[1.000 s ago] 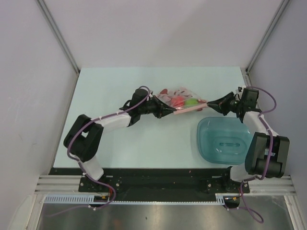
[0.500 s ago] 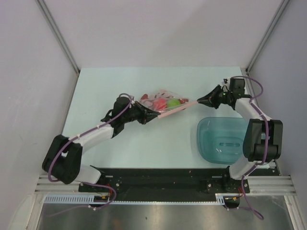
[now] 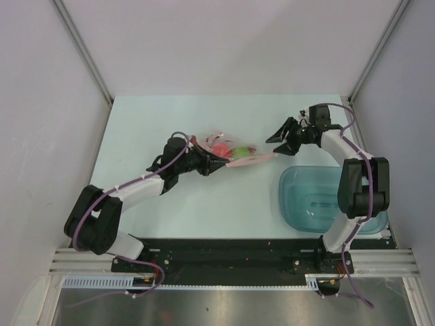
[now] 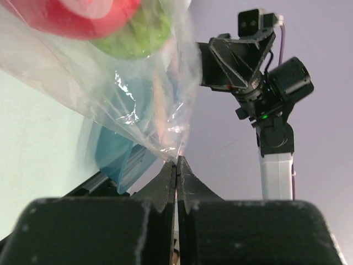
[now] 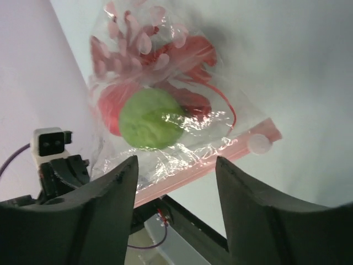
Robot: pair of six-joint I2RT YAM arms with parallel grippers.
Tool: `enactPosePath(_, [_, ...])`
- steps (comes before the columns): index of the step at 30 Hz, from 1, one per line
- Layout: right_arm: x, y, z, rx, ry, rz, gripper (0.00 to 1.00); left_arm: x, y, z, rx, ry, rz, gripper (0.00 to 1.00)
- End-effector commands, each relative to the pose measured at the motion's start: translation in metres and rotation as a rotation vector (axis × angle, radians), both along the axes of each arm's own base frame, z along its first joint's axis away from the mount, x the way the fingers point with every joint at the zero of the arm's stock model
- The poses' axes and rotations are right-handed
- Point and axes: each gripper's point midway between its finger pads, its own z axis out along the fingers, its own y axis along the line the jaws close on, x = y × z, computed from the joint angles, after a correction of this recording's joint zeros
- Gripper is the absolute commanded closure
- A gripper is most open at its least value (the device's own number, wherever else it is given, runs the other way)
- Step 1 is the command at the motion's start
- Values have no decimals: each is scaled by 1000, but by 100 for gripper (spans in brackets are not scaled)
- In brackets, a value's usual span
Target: Open the zip-top bag and remove the fake food
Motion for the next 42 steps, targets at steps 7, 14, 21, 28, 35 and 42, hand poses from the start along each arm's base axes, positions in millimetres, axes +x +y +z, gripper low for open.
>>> enactPosePath(7, [-47,-36,20,-161,-8,4,19,-4,-26,33,-106,-49,-75,100])
enactPosePath(14, [-78,7,16,-28,-15,50,24,4,-31,41,-122,-59,-74,100])
enactPosePath(21, [-84,38,3,49,6,109,43,6,-30,41,-125,-57,-64,100])
enactPosePath(28, [-72,51,-10,101,35,118,33,10,-33,51,-142,-89,-53,100])
enactPosePath(35, [-43,57,-7,142,32,79,27,1,-32,46,-133,-78,-56,100])
enactPosePath(42, [-38,57,-8,144,35,53,30,-4,-33,44,-131,-74,-67,100])
